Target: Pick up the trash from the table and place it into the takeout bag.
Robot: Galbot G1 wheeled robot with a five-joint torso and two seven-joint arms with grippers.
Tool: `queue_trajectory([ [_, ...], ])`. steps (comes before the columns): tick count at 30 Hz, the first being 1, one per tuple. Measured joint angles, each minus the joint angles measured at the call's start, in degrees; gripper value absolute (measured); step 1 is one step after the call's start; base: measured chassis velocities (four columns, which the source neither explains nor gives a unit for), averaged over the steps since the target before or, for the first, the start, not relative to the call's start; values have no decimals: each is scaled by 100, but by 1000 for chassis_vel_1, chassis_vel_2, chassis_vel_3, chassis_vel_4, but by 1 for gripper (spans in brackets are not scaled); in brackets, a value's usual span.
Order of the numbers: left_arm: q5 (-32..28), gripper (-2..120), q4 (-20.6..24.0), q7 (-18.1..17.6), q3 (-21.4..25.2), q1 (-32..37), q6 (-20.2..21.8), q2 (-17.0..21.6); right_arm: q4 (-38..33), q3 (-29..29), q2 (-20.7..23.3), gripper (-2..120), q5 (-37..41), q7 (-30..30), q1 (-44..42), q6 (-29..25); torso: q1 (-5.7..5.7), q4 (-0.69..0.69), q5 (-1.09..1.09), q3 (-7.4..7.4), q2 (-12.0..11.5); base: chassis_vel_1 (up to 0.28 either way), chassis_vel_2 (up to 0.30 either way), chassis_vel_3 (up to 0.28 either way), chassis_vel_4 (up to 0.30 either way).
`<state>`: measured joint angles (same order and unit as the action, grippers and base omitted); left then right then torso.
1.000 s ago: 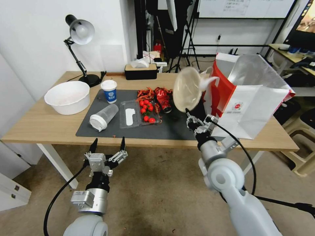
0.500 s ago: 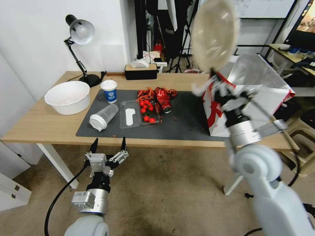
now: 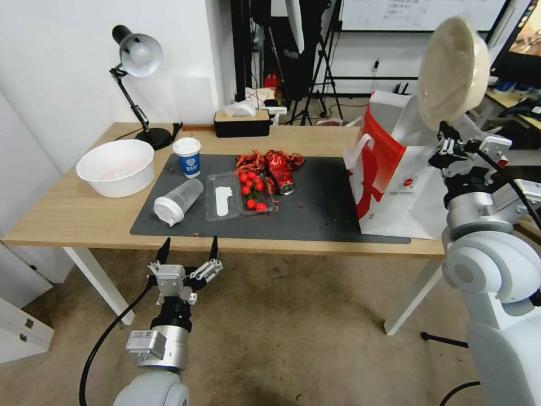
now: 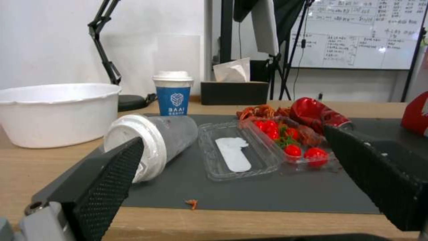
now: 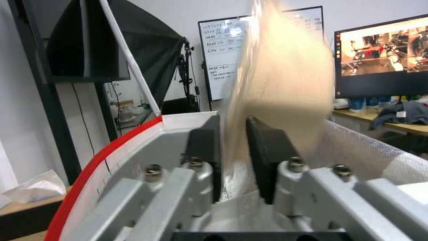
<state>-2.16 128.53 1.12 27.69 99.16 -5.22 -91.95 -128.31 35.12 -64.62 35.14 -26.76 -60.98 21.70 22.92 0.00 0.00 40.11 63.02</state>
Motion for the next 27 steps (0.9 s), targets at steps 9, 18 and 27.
queue_trajectory([
  [9,0,100,2,12,2,-2,-3,13,-27,6,8,49,369,189,55,-504,0,0,0,0,0,0,0,0,0],
  [18,-10,100,-1,15,11,-26,0,32,-229,-44,29,84,1269,1840,-91,-1919,0,1,-1,0,0,0,0,0,0],
  [27,-37,100,-19,15,15,-49,8,48,-498,-467,-58,100,219,3009,-1244,-2414,0,0,0,0,0,0,0,0,0],
])
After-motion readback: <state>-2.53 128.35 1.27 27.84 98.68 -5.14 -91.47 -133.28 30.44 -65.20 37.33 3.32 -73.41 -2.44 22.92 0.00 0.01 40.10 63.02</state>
